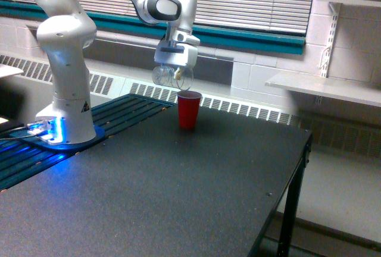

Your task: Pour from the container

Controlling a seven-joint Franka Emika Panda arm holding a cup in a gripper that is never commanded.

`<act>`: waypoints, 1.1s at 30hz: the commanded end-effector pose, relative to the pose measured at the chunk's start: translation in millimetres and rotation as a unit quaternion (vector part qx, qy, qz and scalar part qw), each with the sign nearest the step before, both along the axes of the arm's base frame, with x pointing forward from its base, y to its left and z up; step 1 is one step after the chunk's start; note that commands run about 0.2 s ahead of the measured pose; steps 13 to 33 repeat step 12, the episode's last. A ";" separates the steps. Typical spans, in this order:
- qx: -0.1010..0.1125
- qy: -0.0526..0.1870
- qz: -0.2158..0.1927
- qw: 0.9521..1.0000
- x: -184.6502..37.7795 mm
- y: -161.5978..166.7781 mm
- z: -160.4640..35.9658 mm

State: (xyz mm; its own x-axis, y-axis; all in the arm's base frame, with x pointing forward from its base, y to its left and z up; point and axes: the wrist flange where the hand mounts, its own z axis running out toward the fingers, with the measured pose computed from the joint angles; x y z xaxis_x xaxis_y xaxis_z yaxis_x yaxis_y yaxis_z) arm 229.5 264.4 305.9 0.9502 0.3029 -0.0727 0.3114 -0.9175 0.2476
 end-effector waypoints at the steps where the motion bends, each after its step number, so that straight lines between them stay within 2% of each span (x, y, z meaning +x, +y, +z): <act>1: 0.006 -0.009 -0.009 1.000 -1.4 -1.4 7.1; 11: 0.026 -0.026 -0.020 0.999 -0.3 -2.1 14.6; 33: 0.027 -0.026 -0.020 0.999 -0.5 -2.3 14.7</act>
